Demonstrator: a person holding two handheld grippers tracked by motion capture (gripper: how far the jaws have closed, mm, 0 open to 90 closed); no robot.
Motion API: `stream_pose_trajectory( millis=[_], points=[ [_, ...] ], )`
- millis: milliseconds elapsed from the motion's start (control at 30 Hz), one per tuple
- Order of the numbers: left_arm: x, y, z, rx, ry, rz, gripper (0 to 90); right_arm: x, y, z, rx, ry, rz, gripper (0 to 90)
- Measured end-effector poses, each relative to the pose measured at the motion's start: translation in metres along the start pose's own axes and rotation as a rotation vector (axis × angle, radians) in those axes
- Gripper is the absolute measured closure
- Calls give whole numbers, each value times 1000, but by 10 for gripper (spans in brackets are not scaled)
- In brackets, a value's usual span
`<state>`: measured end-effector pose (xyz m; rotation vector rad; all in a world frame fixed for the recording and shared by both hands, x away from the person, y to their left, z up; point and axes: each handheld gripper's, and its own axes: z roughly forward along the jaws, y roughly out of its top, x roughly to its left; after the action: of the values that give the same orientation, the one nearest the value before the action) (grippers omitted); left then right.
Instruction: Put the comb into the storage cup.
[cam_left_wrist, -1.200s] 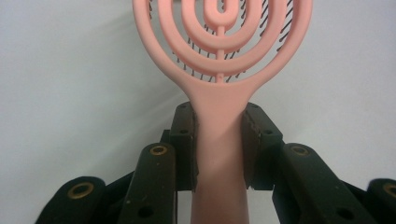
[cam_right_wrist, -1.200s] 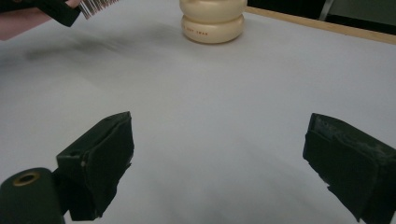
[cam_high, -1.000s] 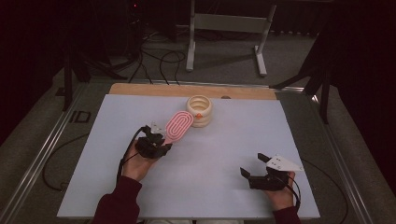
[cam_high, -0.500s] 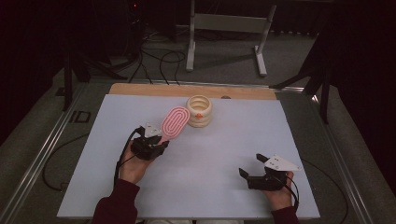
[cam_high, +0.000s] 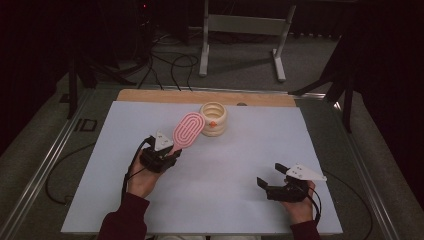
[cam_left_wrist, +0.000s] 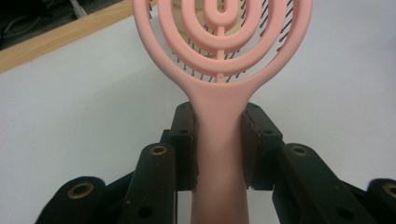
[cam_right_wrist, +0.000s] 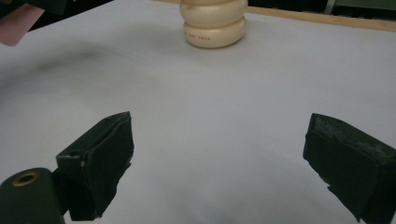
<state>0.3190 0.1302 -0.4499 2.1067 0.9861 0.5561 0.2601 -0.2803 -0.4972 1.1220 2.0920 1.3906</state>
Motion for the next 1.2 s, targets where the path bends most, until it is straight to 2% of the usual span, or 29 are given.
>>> stream_pose_trajectory(
  millis=[100,267,533,1033,1167,1200],
  points=[
    [-2,1,0,-3,-4,9,697,-1,3,-2,-4,-8,6,85],
    [-6,3,-1,-7,-3,26,697,-3,13,-3,-9,4,36,75],
    [-12,7,-5,-27,-7,38,697,-2,31,4,21,15,49,75],
    [-24,13,-17,-89,1,83,697,19,73,25,22,53,14,75],
    [-24,13,-17,-89,1,83,697,20,75,26,22,59,13,75],
    [-29,14,-17,-103,7,97,697,20,75,26,22,59,13,75]
  ],
)
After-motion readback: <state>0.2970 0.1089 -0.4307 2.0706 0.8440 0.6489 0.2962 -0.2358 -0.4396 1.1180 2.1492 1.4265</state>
